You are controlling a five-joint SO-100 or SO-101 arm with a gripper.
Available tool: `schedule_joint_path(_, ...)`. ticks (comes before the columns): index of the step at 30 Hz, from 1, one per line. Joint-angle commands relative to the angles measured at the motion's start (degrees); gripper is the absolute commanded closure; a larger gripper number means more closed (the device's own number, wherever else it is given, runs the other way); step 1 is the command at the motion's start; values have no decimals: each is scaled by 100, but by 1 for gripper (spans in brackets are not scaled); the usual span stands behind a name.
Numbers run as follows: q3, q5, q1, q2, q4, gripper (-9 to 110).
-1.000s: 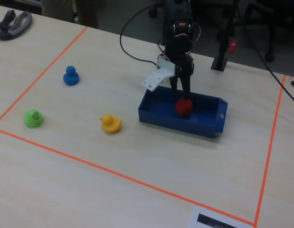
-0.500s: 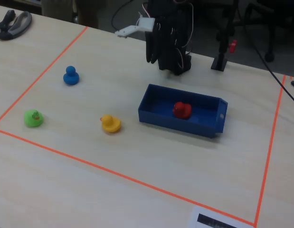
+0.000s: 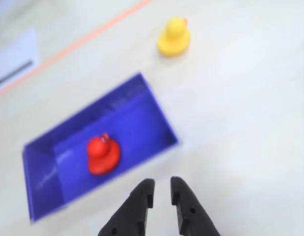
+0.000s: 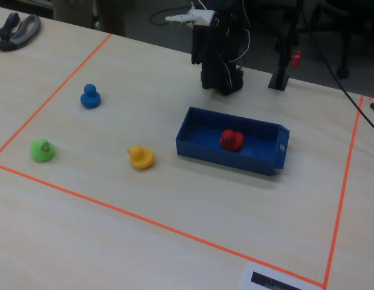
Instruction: Grasp red duck and put it into box.
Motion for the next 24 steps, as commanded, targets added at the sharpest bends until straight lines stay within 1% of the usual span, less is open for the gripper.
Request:
schedule_joint_path(1,448,-158,-193,-9,105,101)
schedule_joint_path(3,949,-211,-149,-9,-9,101)
schedule_joint_path(9,1389,-448,-220,0,-343,101)
schedule_joint_path(14,2707,-896,-141,0,-905,101)
schedule_joint_path(18,3577,-888,-158,0,-1318,101)
schedule_joint_path(24,4403,-765,-220,0,-1705,101)
